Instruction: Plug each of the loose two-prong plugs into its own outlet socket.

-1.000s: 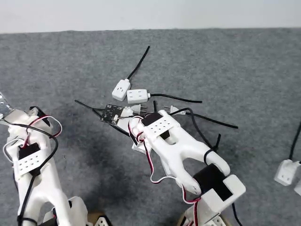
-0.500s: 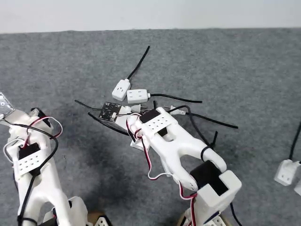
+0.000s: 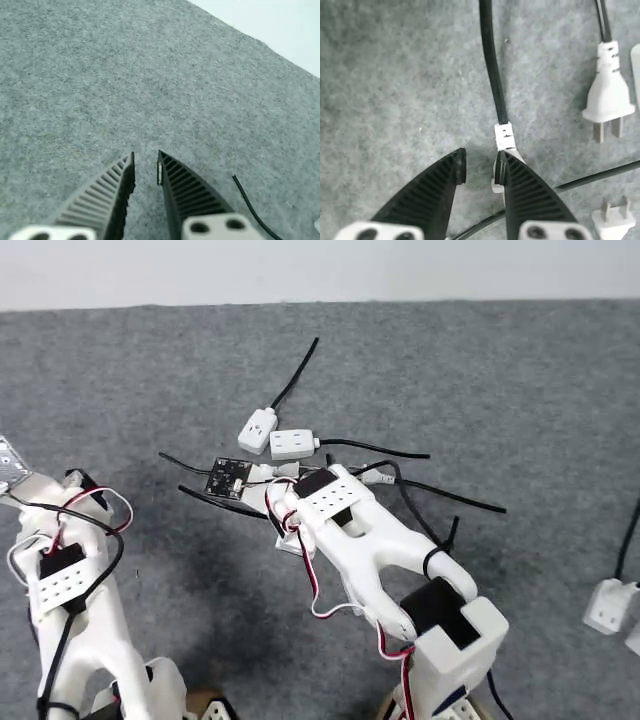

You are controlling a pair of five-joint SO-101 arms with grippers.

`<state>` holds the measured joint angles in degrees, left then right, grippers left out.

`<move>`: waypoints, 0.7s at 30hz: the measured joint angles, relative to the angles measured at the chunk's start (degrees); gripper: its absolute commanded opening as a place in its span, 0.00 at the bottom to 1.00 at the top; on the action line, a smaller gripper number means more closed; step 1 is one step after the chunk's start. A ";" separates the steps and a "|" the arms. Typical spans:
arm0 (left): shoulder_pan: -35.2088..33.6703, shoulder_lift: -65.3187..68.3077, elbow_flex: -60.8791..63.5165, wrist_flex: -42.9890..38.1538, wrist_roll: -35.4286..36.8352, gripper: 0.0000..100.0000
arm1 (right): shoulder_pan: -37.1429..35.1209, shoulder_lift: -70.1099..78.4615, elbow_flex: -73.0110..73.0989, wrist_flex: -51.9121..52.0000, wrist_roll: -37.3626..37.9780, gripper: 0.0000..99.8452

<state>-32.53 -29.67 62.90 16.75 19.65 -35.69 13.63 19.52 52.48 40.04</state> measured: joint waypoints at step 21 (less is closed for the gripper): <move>0.00 0.00 0.00 0.00 -2.46 0.08 | 0.26 3.78 -3.25 -0.88 5.71 0.01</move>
<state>-32.53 -29.67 62.90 16.75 17.19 -35.43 17.41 16.26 51.60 45.76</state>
